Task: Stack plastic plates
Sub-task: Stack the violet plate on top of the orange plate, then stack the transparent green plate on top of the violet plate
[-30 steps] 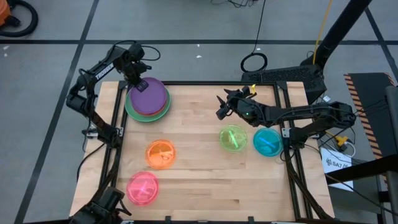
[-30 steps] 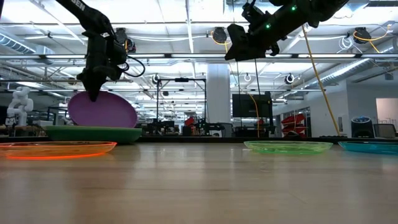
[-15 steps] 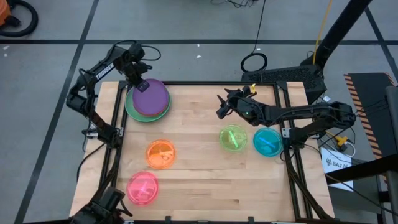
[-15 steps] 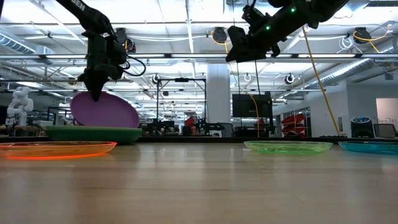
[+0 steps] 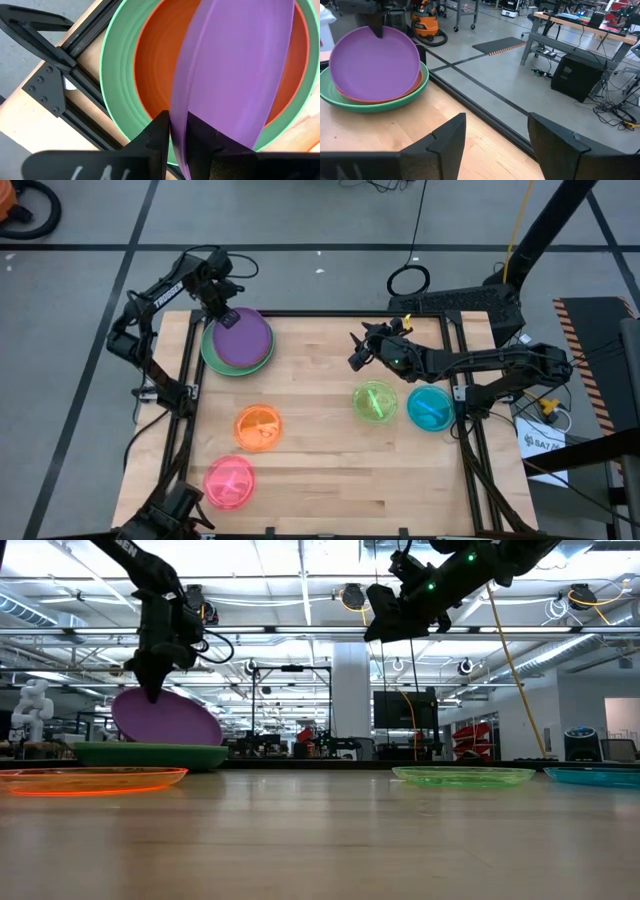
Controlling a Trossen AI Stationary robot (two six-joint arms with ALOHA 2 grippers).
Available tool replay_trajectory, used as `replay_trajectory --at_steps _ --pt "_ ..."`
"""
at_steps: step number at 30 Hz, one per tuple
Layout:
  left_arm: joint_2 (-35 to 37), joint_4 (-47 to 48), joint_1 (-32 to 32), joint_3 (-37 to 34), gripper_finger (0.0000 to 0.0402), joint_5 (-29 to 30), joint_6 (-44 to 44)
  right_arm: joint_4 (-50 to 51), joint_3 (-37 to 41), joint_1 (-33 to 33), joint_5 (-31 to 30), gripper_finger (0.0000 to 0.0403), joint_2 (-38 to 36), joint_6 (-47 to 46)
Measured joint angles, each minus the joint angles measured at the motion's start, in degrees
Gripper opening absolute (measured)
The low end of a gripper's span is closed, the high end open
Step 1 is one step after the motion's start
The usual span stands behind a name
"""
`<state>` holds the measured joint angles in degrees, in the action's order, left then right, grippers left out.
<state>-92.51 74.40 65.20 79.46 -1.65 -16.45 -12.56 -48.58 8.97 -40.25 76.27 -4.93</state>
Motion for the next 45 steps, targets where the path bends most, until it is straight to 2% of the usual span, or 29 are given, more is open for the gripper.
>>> replay_trajectory --at_steps 9,13,21,23,28,32,35,40,45 --pt "0.02 -0.80 -0.88 0.00 0.0052 0.46 1.45 0.00 0.00 0.00 0.00 0.0205 0.00 0.00" --pt "0.02 -2.10 -0.92 0.00 0.0052 9.18 5.22 0.03 0.00 0.00 0.00 0.0205 -0.01 0.00" --pt "0.07 -3.19 -0.86 0.00 0.0052 10.29 5.46 0.07 0.00 0.00 0.00 0.0205 0.00 0.01" --pt "0.07 -3.94 -0.84 0.00 0.0052 9.74 6.06 0.07 0.00 0.00 0.00 0.0205 0.00 0.00" --pt "0.07 -7.18 -2.55 0.00 0.0052 0.59 6.59 0.59 0.00 0.02 0.02 0.0205 0.00 0.02" --pt "0.07 -12.85 -6.76 0.00 0.0052 -1.37 6.70 1.24 0.00 0.02 0.41 0.0205 0.00 -0.45" --pt "0.07 -15.30 -11.18 0.00 0.0052 -1.43 6.56 1.38 0.02 0.51 4.66 0.0205 0.00 -1.80" --pt "0.55 -17.91 -19.75 -0.19 0.0051 -1.52 5.97 2.55 0.02 1.96 15.82 0.0205 0.00 -7.06" --pt "5.30 -23.26 -28.97 -3.42 0.0051 -1.55 5.66 7.41 0.02 2.24 23.37 0.0205 0.00 -15.19"
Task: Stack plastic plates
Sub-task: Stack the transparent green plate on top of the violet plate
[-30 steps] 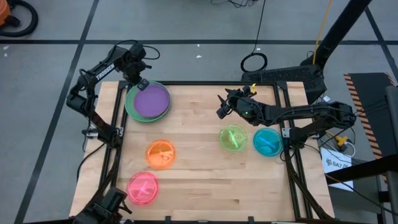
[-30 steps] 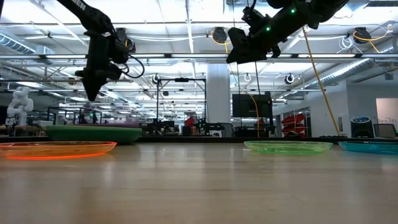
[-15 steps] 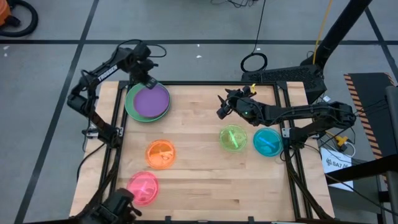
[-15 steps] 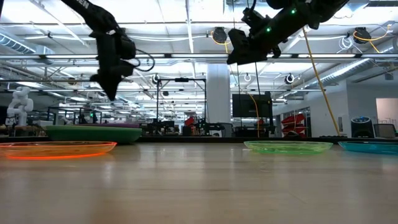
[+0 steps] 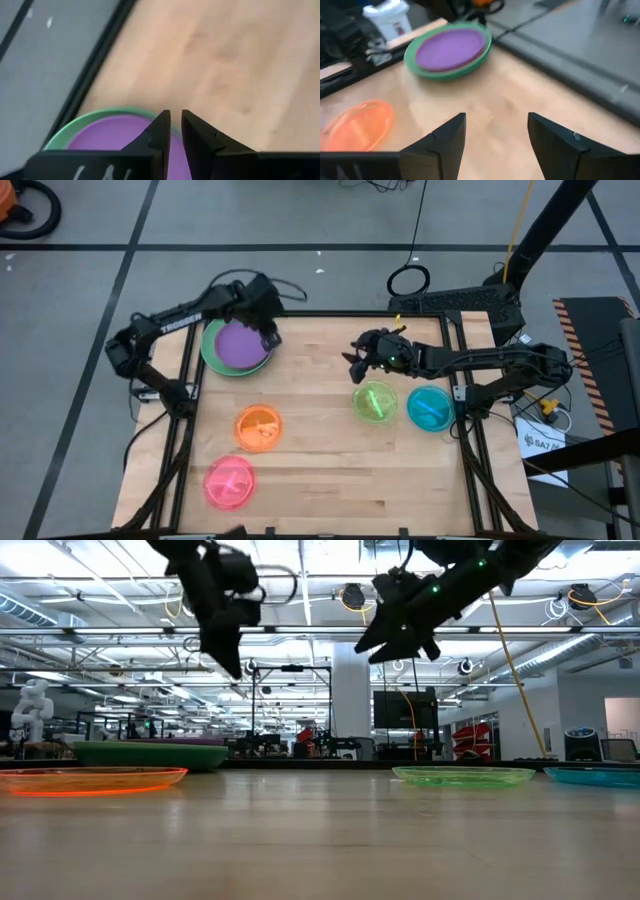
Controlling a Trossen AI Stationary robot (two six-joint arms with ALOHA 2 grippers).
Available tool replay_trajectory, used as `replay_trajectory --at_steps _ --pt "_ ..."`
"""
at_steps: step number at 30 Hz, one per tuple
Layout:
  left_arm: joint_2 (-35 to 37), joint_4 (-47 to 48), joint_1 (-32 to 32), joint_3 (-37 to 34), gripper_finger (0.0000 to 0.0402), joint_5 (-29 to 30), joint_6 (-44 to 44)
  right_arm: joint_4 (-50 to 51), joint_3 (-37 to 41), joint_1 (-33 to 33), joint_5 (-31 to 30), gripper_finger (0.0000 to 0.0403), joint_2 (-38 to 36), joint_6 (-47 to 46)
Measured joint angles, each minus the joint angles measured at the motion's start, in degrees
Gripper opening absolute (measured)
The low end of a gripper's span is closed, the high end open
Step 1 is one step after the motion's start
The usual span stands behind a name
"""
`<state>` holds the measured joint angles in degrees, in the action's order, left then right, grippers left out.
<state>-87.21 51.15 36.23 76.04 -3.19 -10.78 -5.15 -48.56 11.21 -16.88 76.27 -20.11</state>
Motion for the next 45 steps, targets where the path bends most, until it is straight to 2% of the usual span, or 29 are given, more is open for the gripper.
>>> replay_trajectory --at_steps 4,11,16,20,24,33,40,45 --pt "6.35 -5.72 -7.30 -5.01 0.0051 -0.01 2.00 6.23 0.00 -0.25 3.78 0.0205 0.00 -7.48" --pt "15.24 -12.83 -18.34 -13.73 0.0051 0.26 5.18 24.00 0.02 -1.21 5.55 0.0205 0.02 -21.44" --pt "18.18 -17.54 -23.94 -17.99 0.0051 1.79 5.57 39.19 0.02 -1.17 8.17 0.0205 1.09 -29.92" --pt "18.36 -18.33 -26.54 -18.62 0.0051 2.29 5.75 47.72 0.04 -0.71 8.22 0.0205 2.89 -31.23" --pt "18.36 -18.46 -28.04 -18.62 0.0051 2.93 5.31 51.01 0.04 0.42 9.55 0.0205 4.56 -26.78" --pt "18.35 -18.35 -28.24 -18.62 0.0051 3.75 5.35 50.82 0.04 5.62 17.02 0.0188 6.10 -5.42" --pt "18.35 -18.32 -28.24 -18.62 0.0051 3.75 5.33 49.61 0.04 10.96 20.16 0.0151 6.12 0.57" --pt "18.35 -18.25 -28.23 -18.62 0.0051 3.75 5.31 46.74 1.47 11.62 21.51 0.0148 6.10 1.74"
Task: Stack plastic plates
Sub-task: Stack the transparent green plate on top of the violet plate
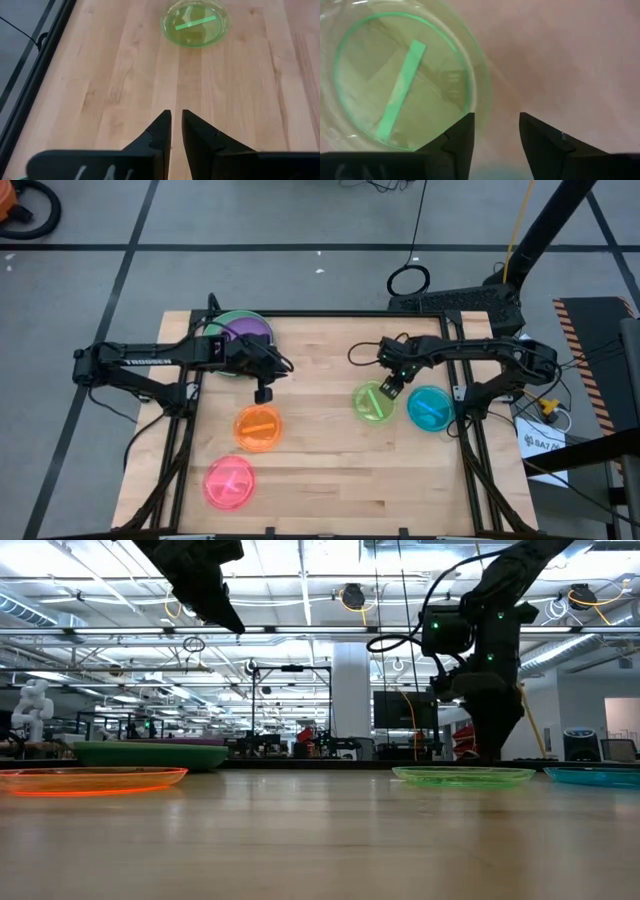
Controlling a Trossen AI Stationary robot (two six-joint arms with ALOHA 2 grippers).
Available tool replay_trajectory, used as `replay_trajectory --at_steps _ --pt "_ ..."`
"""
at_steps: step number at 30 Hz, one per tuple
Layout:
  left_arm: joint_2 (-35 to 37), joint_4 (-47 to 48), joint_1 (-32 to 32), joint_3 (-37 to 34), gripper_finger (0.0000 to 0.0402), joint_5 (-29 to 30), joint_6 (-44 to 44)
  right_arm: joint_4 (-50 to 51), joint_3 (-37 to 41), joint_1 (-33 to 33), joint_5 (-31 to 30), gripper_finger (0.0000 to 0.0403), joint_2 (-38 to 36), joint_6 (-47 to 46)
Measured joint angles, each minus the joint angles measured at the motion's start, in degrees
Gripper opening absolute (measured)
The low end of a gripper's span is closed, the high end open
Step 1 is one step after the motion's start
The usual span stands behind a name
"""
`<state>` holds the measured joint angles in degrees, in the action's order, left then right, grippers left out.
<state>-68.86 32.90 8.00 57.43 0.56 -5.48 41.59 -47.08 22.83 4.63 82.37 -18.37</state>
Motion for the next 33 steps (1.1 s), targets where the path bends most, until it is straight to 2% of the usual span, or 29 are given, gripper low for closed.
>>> replay_trajectory --at_steps 10,15,21,33 --pt "0.00 0.03 0.00 0.02 0.0051 0.00 -1.32 -6.28 4.36 -0.02 1.71 0.0155 0.00 -1.31" --pt "0.00 0.02 -0.01 0.02 0.0051 0.00 -1.35 -10.68 6.33 -0.04 4.50 0.0155 0.00 -1.94" --pt "-0.02 0.00 0.00 0.04 0.0051 0.00 -1.53 -14.10 7.60 -0.04 4.57 0.0153 0.00 -2.37" --pt "-0.02 -0.06 -0.01 0.04 0.0051 0.00 -1.77 -16.84 7.66 -0.04 4.62 0.0094 0.04 -2.56"
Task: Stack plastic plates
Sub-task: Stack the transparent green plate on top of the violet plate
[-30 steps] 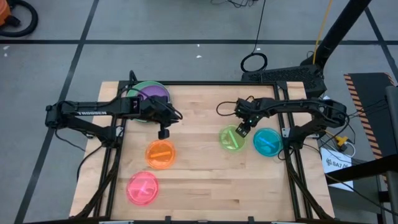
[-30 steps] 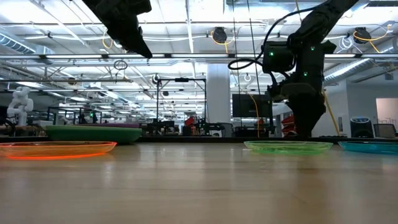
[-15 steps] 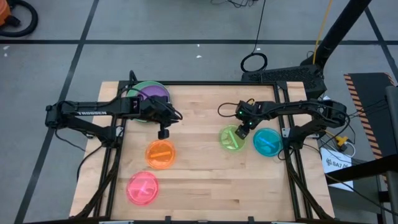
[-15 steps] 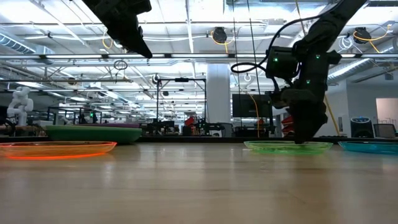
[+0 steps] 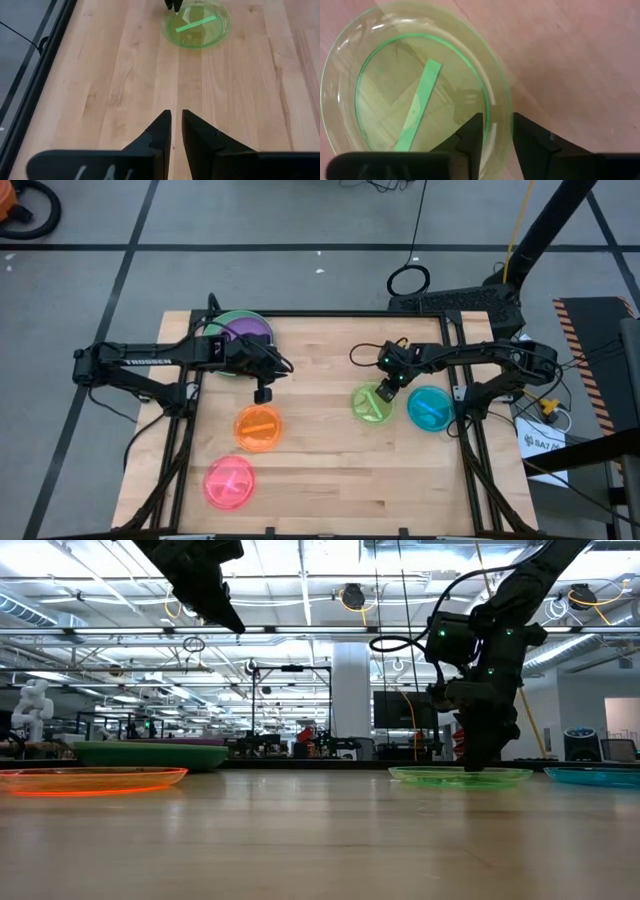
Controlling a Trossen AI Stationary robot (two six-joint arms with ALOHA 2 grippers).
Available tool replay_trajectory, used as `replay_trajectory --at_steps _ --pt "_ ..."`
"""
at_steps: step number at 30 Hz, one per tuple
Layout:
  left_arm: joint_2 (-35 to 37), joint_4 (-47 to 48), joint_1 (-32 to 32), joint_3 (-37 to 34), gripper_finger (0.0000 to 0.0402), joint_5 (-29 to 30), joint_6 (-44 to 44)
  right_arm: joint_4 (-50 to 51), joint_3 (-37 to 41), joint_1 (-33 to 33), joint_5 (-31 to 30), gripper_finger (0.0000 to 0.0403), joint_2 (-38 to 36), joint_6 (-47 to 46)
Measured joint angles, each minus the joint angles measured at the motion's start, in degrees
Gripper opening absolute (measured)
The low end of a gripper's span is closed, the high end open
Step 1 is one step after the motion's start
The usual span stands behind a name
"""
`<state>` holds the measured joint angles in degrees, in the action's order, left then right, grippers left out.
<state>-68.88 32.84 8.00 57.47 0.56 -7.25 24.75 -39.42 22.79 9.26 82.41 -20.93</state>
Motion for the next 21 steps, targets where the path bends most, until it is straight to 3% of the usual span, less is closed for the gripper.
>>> replay_trajectory --at_steps 21 --pt "0.00 -0.11 -0.01 0.00 0.0051 -0.02 0.00 -0.25 0.00 0.00 -0.01 0.0003 -0.11 -0.01"
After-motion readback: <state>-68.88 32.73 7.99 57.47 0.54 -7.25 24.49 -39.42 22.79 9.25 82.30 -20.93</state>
